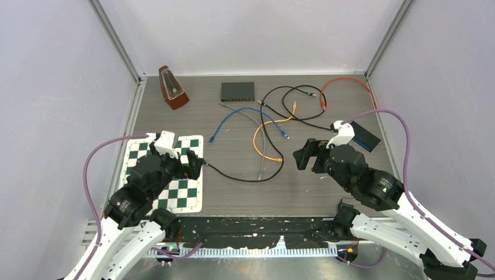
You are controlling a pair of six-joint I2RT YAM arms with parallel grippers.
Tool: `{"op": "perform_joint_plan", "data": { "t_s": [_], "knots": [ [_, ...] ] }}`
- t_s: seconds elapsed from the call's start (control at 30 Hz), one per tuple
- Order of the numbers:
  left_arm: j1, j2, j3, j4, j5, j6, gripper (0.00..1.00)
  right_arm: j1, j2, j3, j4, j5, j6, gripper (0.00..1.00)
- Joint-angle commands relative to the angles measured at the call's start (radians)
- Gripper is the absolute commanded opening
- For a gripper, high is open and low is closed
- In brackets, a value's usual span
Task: Insert the plug into the switch port
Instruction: Pick up the connector from the center of the board.
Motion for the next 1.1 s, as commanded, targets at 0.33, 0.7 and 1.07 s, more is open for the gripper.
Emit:
{"op": "perform_joint_plan", "data": {
  "t_s": [0.33, 0.7, 1.07],
  "knots": [
    [0.003, 0.100, 0.072, -0.137, -0.297, -0.090, 0.99, 0.003, 0.042, 0.006, 0.135, -0.045, 0.050, 0.97],
    [0.278, 0.138, 0.063, -0.213, -0.040, -0.171, 1.00, 0.079, 0.438, 0.009, 0.514, -0.373, -0.083, 0.89],
    [0.372, 0.117, 0.016, -0.266, -0.136, -0.341, 1.00, 0.247, 1.025, 0.262, 0.779, -0.373, -0.276, 0.64]
  ]
}}
